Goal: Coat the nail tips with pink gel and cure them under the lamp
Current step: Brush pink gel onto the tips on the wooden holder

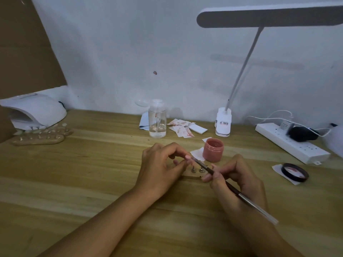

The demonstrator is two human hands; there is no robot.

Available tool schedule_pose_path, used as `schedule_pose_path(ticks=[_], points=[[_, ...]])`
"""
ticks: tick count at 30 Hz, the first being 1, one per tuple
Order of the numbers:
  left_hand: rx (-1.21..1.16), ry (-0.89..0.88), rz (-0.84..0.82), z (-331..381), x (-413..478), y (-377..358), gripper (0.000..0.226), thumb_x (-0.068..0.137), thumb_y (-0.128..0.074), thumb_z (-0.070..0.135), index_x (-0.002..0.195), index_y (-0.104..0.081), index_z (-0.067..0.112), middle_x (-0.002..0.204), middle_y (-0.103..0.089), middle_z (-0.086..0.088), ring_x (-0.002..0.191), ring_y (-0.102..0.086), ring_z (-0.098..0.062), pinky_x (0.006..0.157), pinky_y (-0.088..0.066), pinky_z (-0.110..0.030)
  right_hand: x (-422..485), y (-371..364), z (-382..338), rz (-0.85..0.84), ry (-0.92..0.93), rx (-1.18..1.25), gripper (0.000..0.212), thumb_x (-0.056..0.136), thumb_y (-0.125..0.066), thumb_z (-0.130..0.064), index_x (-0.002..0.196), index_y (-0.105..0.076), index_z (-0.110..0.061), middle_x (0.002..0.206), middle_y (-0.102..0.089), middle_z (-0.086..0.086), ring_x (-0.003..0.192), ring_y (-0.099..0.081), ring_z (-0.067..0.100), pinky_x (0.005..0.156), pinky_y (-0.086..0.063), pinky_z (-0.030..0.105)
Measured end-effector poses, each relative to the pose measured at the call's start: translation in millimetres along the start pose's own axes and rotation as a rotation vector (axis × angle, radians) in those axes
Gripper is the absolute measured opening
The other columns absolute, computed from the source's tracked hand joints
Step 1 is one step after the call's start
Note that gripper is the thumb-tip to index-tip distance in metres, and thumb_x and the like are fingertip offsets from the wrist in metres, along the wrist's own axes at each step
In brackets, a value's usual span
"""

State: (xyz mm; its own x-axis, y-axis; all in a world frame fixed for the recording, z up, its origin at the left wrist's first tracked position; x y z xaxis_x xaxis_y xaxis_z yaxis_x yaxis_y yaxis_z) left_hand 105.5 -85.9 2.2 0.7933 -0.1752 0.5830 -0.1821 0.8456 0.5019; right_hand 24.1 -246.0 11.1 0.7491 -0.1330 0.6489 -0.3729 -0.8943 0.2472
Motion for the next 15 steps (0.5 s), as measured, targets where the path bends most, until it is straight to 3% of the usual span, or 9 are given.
schedule_pose_path(ticks=[5,8,10,15], points=[[0.003,-0.008,0.002,0.8,-0.5,0.6,0.015,0.081,-0.079,0.027,0.082,-0.07,0.038,0.075,-0.065,0.026,0.083,-0.055,-0.009,0.09,-0.044,-0.05,0.2,1.2,-3.3,0.01,0.025,-0.041,0.005,0.077,-0.06,-0.026,0.075,-0.055,-0.025,0.074,-0.07,-0.01,0.077,-0.069,0.008,0.069,-0.051,0.022],[0.005,-0.005,0.0,1.5,-0.5,0.5,0.013,0.081,-0.078,0.028,0.082,-0.07,0.038,0.076,-0.065,0.026,0.083,-0.054,-0.007,0.091,-0.043,-0.049,-0.2,0.8,-2.7,-0.001,0.022,-0.062,0.008,0.076,-0.057,-0.03,0.074,-0.058,-0.022,0.075,-0.069,-0.008,0.078,-0.069,0.011,0.071,-0.053,0.034],[0.002,0.0,-0.001,1.6,-0.6,0.7,0.015,0.081,-0.077,0.03,0.082,-0.068,0.042,0.076,-0.065,0.026,0.083,-0.054,-0.006,0.091,-0.043,-0.049,-0.9,0.4,-2.8,-0.006,0.019,-0.082,0.008,0.076,-0.057,-0.029,0.074,-0.058,-0.021,0.076,-0.069,-0.008,0.078,-0.068,0.014,0.072,-0.053,0.041],[0.007,0.01,0.0,1.8,-0.2,0.7,0.025,0.081,-0.076,0.03,0.078,-0.061,0.048,0.077,-0.065,0.027,0.084,-0.055,-0.008,0.091,-0.044,-0.049,-1.4,1.9,-2.8,0.03,0.017,-0.107,0.007,0.076,-0.062,-0.019,0.077,-0.056,-0.023,0.074,-0.067,-0.007,0.077,-0.067,0.015,0.07,-0.053,0.042]])
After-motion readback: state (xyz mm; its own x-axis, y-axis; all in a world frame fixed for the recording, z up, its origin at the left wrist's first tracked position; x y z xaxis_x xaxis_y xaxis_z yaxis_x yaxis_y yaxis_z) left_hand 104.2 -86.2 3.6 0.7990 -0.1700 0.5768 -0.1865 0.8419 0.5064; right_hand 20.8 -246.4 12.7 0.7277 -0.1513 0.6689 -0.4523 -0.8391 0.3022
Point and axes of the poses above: each hand's wrist, its own x-axis towards the middle knuckle, its own y-axis out of the back of the hand, z = x × y, the point moved 5 cm from there along x, towards the middle knuckle
